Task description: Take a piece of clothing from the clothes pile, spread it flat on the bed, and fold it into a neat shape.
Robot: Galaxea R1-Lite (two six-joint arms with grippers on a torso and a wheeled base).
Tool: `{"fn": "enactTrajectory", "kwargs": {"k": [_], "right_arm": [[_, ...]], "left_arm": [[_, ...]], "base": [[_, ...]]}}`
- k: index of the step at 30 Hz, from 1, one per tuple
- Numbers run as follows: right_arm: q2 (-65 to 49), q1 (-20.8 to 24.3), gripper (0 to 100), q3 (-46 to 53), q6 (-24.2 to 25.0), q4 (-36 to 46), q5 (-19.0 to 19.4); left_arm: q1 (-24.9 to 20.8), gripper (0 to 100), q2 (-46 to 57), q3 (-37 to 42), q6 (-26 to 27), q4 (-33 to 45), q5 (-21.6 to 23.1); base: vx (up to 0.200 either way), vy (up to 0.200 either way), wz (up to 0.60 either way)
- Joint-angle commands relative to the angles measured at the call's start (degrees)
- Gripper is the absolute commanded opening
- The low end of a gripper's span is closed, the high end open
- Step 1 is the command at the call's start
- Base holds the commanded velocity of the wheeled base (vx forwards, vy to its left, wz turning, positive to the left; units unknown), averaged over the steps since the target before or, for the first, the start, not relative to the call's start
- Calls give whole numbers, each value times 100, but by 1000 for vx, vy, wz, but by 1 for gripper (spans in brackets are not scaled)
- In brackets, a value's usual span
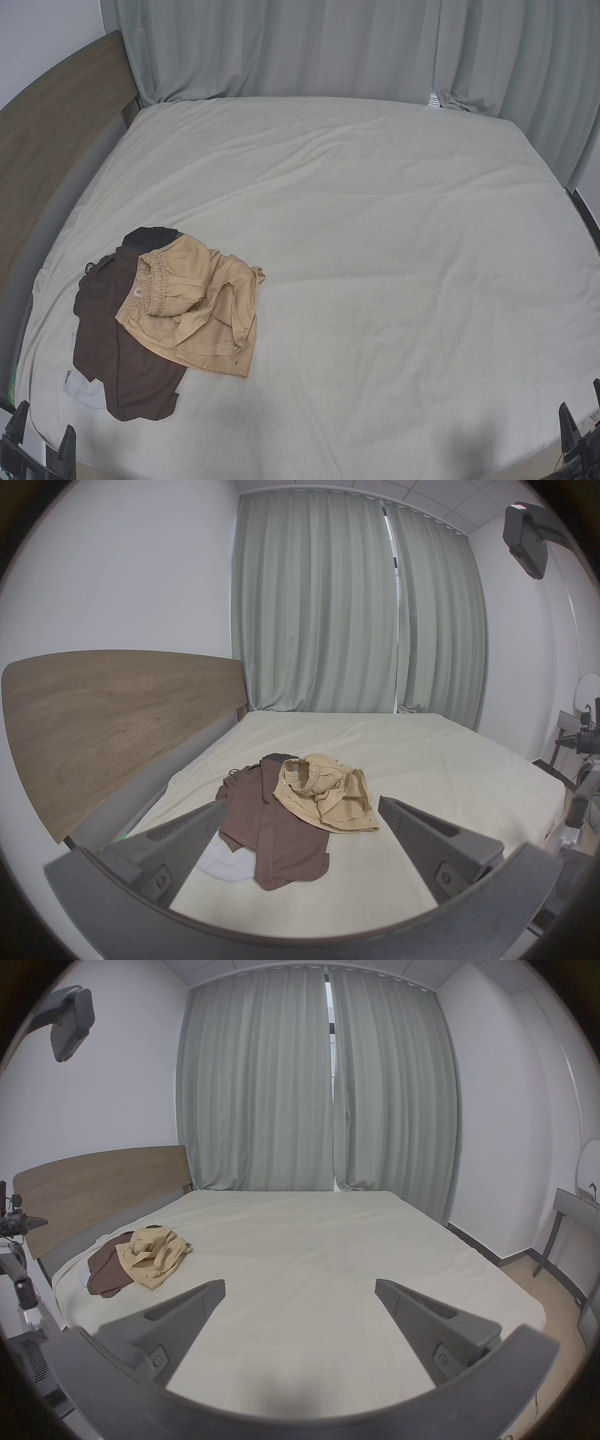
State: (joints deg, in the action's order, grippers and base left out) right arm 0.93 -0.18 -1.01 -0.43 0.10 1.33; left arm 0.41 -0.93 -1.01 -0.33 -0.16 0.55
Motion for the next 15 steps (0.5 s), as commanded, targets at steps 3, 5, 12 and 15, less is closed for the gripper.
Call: {"fn": "enactTrajectory", "kwargs": {"k": [3, 5, 12, 15], "right_arm": [[-93, 1, 100, 92, 8, -1, -1], [-93, 1, 100, 101, 8, -1, 8], [-93, 1, 100, 101, 16, -1, -1], [-93, 9, 100, 101, 16, -1, 8]], "left_arm": [[2, 100, 66, 101, -116, -11, -2], [2, 100, 66, 101, -134, -11, -2], [2, 100, 66, 101, -108, -11, -55], [2, 100, 66, 101, -125, -11, -64]], "base": [[0, 0, 0], [0, 0, 0], [0, 0, 0], [0, 0, 0]]}}
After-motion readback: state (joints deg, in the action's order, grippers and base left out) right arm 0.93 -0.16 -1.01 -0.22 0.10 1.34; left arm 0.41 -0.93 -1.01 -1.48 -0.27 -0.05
